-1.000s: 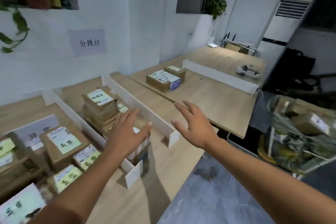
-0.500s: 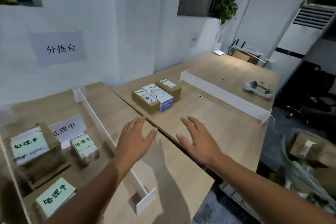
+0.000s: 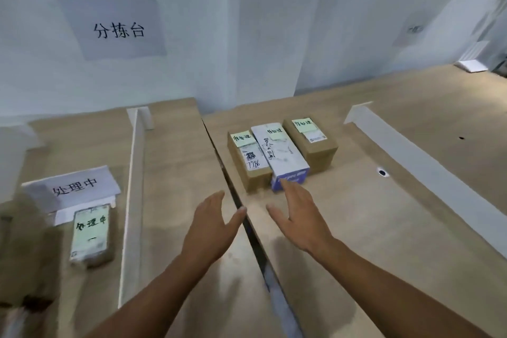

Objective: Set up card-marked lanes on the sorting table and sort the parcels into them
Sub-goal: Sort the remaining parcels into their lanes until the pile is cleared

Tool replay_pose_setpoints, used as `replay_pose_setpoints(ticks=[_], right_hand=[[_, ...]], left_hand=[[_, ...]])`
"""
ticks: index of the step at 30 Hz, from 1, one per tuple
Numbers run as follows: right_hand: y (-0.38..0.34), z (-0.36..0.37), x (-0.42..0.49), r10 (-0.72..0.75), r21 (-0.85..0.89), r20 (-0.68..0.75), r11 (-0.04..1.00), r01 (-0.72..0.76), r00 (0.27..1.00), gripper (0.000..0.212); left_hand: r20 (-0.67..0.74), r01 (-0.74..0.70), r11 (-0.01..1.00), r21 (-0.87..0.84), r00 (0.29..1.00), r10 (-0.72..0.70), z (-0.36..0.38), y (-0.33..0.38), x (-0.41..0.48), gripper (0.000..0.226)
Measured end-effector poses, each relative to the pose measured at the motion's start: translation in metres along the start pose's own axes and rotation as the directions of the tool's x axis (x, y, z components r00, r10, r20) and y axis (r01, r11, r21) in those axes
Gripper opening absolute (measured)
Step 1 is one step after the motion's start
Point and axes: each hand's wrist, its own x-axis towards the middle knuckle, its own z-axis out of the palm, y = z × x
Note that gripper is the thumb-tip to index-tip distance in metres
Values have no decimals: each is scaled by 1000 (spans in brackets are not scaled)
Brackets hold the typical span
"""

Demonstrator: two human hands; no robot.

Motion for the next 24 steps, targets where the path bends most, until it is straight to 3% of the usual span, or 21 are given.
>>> replay_pose_setpoints(ticks=[10,17,21,24], right_hand=[[64,22,153,-45,30,57,999,43,997,63],[89,44,204,-51,120,127,992,36,991,61],[91,61,226,-33,234,137,972,0,990,59],[88,72,227,-42,318,108,948,5,993,52]], left_hand=[[40,207,962,-178,978,-203,70,39,138,71],[61,368,850,-377,925,-374,115,36,231,57],[105,444,799,-406,891,-441,146,20,251,78],[115,457,754,-472,880,-461,154,9,255,78]])
